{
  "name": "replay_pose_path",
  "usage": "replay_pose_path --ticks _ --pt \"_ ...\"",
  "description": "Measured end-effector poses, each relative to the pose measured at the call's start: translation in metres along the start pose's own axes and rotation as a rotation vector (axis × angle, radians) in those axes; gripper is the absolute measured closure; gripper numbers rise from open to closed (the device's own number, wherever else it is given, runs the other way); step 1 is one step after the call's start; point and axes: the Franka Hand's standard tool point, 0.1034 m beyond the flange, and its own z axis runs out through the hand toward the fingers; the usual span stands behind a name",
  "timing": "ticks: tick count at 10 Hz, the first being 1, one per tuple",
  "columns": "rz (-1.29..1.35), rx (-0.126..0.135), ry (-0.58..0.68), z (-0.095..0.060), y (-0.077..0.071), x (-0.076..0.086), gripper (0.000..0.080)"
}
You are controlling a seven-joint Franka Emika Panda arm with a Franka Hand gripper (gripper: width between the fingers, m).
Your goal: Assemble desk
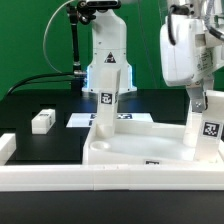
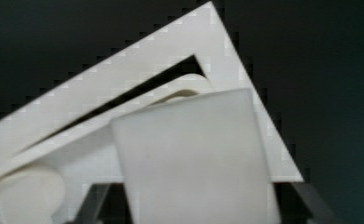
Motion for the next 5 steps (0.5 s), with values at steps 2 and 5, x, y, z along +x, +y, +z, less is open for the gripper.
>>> replay_pose_path --ticks 2,5 --pt "-0.034 -0.004 0.002 0.001 0.001 0.001 0.0446" --pt "-0.120 0.008 -0.005 -0.009 -0.005 0.007 0.0174"
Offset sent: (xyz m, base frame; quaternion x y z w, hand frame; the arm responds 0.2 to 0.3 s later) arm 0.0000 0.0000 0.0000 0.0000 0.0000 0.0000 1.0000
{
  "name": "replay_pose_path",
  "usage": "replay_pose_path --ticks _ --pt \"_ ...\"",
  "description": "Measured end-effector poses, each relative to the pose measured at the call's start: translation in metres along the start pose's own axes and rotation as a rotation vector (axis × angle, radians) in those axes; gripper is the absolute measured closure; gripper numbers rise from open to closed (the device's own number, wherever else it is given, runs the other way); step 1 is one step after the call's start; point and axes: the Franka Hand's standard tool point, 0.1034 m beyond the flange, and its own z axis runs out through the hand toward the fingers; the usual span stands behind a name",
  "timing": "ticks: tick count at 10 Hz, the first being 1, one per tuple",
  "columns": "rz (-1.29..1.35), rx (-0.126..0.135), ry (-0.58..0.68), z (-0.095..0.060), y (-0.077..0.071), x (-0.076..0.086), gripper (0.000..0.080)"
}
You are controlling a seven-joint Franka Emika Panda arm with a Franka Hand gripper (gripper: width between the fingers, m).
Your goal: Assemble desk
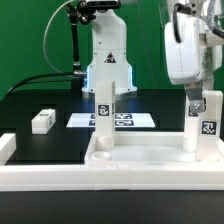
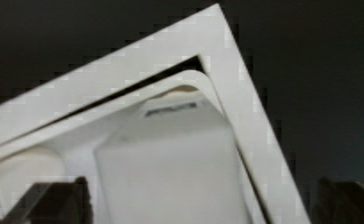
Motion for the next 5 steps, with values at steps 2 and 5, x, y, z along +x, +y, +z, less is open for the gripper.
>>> replay_pose_path --ticks 2,5 --pt "-0.069 0.027 -0.024 -0.032 -0.009 0.026 0.0157" --pt "-0.070 0.031 -0.029 -0.035 -0.012 0.029 0.0151"
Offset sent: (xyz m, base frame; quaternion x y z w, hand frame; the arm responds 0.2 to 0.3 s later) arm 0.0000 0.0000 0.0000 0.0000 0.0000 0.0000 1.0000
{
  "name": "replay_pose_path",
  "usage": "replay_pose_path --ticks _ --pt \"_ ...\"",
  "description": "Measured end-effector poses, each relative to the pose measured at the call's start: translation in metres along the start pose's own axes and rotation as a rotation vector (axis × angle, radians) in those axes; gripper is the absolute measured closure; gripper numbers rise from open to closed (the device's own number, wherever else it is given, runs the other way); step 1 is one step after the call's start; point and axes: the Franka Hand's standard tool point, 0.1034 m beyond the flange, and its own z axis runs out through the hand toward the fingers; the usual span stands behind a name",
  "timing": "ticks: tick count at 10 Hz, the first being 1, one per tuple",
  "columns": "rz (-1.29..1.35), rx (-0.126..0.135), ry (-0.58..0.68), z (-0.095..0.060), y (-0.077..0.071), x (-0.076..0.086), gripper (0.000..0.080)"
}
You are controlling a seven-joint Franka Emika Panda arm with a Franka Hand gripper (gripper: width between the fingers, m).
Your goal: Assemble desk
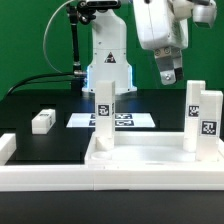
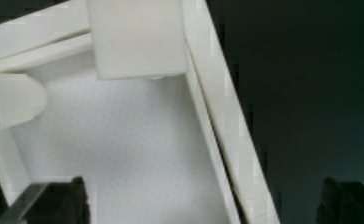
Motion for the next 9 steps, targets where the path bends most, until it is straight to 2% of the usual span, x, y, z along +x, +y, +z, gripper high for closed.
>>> replay_pose_path --ticks 5,6,7,9 --pt "-0.042 0.005 0.003 0.000 0.000 0.004 0.0151" --pt "-0.121 0.019 0.009 -0.005 0.005 0.020 0.0151" --pt "-0.147 0.020 0.007 -0.013 0.012 0.038 0.0151" --pt "-0.366 0.033 0.005 -0.035 0.013 0.072 0.0151"
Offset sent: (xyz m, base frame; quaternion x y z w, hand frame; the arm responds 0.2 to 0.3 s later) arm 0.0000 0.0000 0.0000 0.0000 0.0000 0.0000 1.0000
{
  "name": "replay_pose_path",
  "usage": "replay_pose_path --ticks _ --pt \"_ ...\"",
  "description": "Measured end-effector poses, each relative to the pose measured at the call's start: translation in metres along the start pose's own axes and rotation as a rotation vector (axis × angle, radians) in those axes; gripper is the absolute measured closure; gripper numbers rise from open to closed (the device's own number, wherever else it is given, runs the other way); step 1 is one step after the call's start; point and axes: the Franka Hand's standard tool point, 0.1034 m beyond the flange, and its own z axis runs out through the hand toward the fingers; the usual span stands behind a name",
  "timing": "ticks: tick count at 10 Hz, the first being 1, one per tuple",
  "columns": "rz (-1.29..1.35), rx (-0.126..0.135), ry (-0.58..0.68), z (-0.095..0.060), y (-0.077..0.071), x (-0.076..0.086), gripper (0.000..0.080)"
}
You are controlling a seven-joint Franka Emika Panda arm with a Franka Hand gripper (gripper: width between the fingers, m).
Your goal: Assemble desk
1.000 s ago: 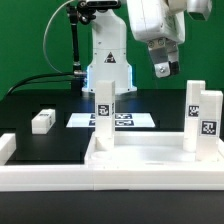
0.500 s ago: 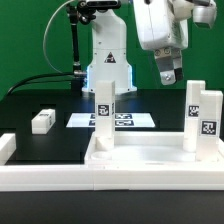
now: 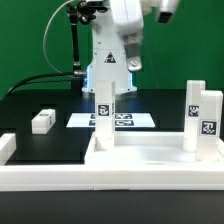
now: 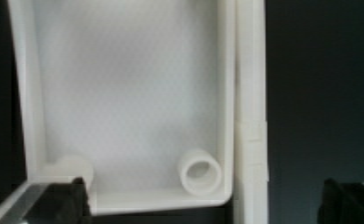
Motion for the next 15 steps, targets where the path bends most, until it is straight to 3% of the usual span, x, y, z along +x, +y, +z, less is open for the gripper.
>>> replay_pose_path --ticks 1,6,8,10,12,13,15 --pt "-0.076 0.004 0.000 -0.004 0.001 0.008 0.0151" --pt "-0.430 0.005 0.008 -0.002 0.004 0.012 0.0151" --pt "-0.655 0.003 0.017 -0.006 0.023 0.041 0.0151" --pt "-0.860 -0.012 0.017 -0.013 0.054 0.082 0.0151" --pt "-1.090 -0.035 0.016 -0.011 0.089 0.125 0.0151" --pt "-1.189 -0.052 0.014 -0.009 0.097 0.138 0.0151" --pt "-1.304 -0.058 0.012 -0.009 0.094 0.134 0.0151"
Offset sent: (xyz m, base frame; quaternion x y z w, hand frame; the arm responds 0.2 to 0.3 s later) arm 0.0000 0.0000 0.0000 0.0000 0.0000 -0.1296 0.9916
